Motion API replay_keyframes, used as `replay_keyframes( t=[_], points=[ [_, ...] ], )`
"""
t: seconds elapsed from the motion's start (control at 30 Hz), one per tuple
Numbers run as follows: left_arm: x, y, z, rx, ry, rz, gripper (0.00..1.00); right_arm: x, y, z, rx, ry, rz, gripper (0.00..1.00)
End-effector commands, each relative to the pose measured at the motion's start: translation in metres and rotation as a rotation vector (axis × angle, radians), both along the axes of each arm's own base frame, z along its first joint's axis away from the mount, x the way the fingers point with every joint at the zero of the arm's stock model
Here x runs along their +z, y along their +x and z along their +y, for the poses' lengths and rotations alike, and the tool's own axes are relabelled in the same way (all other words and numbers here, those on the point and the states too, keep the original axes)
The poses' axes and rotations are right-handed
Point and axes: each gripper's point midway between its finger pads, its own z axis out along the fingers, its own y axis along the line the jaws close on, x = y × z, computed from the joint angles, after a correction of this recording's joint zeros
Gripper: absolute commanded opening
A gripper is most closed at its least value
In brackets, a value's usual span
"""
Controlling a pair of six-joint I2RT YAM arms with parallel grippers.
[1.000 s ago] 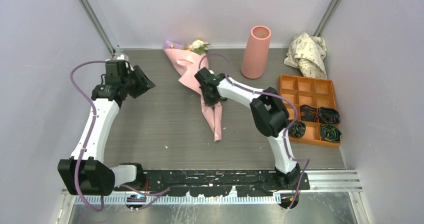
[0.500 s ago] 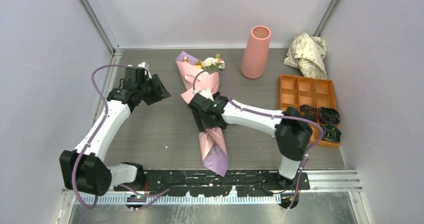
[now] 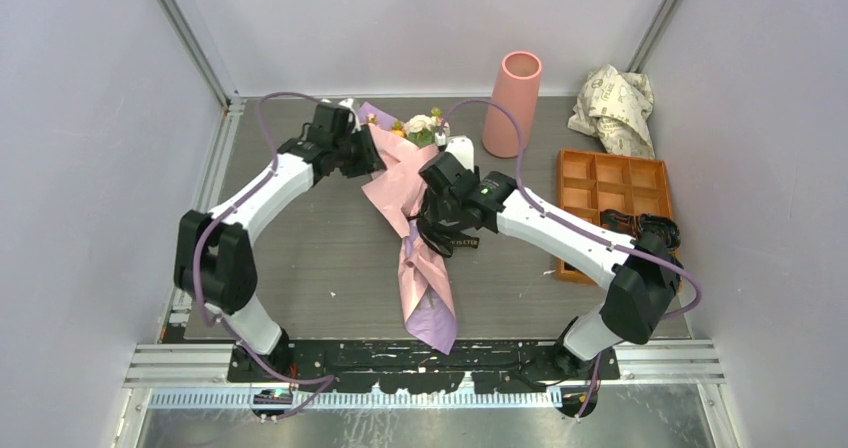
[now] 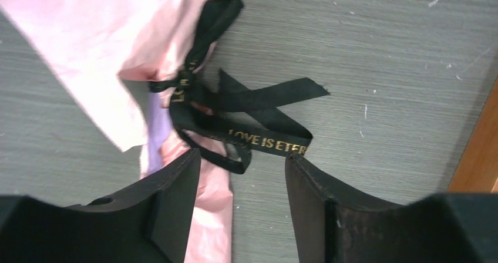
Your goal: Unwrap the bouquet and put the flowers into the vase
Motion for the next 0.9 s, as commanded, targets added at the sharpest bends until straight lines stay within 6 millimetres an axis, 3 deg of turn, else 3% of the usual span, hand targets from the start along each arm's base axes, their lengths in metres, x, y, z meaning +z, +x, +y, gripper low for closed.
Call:
replay_keyframes(
  t=[0.0,0.2,0.53,0.73,0.87],
  points=[
    [0.022,0.026,-0.034,-0.074,-0.015,-0.122,0.35,-0.005,0.006,0.004,0.002,0.067,-0.003,0.59],
    [-0.032,0.029,-0.045,-0.072,0.0,-0.023,0.31,-0.033,0.009,0.011,0.017,0.085,0.038,0.59],
    [-0.097,0.01,-0.015,0.015,0.133,0.091,0.25,-0.044,0.046,0.029,0.018,0.321,0.08,0.58],
    [-0.13,-0.008,-0.003,0.025,0.178,0.158,0.21,-0.059,0.053,0.026,0.005,0.309,0.113,0.57],
    [-0.129,-0.017,-0.001,0.016,0.173,0.162,0.19,-0.075,0.041,0.011,-0.013,0.27,0.133,0.58]
  ],
)
